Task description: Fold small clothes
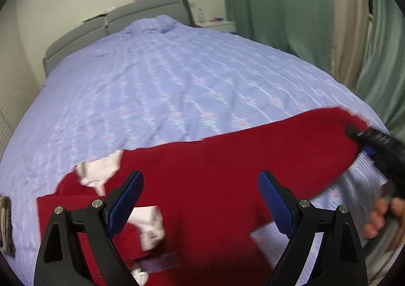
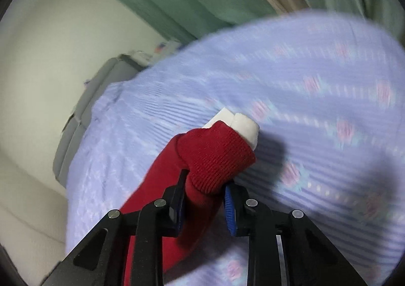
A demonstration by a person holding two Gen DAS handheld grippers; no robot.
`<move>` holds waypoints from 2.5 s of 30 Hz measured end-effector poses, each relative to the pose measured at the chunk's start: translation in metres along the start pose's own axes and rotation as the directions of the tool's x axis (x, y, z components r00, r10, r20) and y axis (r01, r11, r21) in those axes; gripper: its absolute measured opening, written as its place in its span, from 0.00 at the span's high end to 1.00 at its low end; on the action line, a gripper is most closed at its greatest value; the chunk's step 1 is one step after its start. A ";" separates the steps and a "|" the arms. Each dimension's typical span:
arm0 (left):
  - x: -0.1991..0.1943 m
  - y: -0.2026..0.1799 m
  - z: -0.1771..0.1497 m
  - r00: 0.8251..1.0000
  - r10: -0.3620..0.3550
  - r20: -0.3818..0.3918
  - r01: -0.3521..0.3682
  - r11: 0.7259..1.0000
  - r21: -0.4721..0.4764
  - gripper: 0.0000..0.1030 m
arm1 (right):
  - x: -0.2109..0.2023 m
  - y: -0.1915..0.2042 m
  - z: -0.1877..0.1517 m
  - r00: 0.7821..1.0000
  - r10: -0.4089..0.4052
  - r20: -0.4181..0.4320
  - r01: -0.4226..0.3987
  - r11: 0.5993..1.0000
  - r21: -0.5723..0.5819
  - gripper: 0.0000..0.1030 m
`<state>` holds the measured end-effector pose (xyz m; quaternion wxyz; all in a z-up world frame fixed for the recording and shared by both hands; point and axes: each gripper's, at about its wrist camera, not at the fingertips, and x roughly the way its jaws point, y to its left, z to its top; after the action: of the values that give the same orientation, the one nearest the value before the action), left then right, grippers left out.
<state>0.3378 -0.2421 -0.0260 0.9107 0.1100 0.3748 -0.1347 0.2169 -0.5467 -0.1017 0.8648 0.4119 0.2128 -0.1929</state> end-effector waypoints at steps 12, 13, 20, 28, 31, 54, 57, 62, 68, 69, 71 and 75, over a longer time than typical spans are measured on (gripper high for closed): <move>-0.072 0.148 -0.032 0.978 0.198 0.062 -0.180 0.959 -0.219 0.10 | -0.101 0.221 -0.052 0.983 0.115 0.141 0.013 0.728 -0.685 0.74; -0.076 0.161 -0.038 0.973 0.221 0.062 -0.201 0.951 -0.234 0.10 | -0.104 0.234 -0.064 0.983 0.126 0.133 0.009 0.694 -0.720 0.74; -0.089 0.235 -0.093 0.961 0.276 -0.012 -0.263 0.901 -0.346 0.10 | -0.089 0.316 -0.175 0.990 0.133 0.041 -0.022 0.442 -0.897 0.75; -0.082 0.277 -0.143 0.945 0.313 -0.099 -0.327 0.873 -0.361 0.10 | -0.039 0.338 -0.296 0.996 0.007 -0.088 -0.088 0.180 -0.980 0.75; -0.078 0.283 -0.153 0.938 0.326 -0.117 -0.346 0.869 -0.355 0.10 | -0.026 0.332 -0.318 0.993 -0.046 -0.111 -0.103 0.146 -0.984 0.72; -0.041 0.232 -0.145 0.994 -0.106 -0.035 0.084 0.917 -0.390 0.24 | -0.066 0.192 -0.229 0.994 -0.038 -0.103 -0.069 0.512 -0.856 0.15; -0.018 0.226 -0.142 0.989 -0.124 -0.084 0.079 0.909 -0.410 0.28 | -0.054 0.173 -0.214 0.992 -0.080 -0.096 -0.035 0.559 -0.828 0.15; 0.011 0.219 -0.136 0.982 -0.135 -0.133 0.070 0.911 -0.407 0.29 | -0.038 0.157 -0.202 0.989 -0.102 -0.105 -0.024 0.597 -0.802 0.15; 0.018 0.218 -0.128 0.982 -0.154 -0.111 0.094 0.904 -0.417 0.76 | -0.009 0.160 -0.206 0.977 -0.120 -0.178 -0.080 0.567 -0.820 0.15; 0.016 0.218 -0.126 0.983 -0.154 -0.104 0.098 0.906 -0.412 0.80 | -0.005 0.160 -0.206 0.974 -0.116 -0.193 -0.096 0.564 -0.820 0.15; 0.005 0.217 -0.121 0.986 -0.153 -0.068 0.114 0.912 -0.395 0.83 | 0.001 0.161 -0.205 0.970 -0.122 -0.209 -0.105 0.568 -0.816 0.15; -0.032 0.215 -0.099 0.987 -0.148 0.069 0.163 0.916 -0.367 0.86 | -0.004 0.158 -0.189 0.971 -0.056 -0.232 -0.148 0.619 -0.771 0.15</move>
<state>0.3214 -0.0053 -0.0503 0.9086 -0.0970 0.3830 -0.1355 0.2550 -0.3033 -0.1073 0.9309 0.0188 0.3648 -0.0087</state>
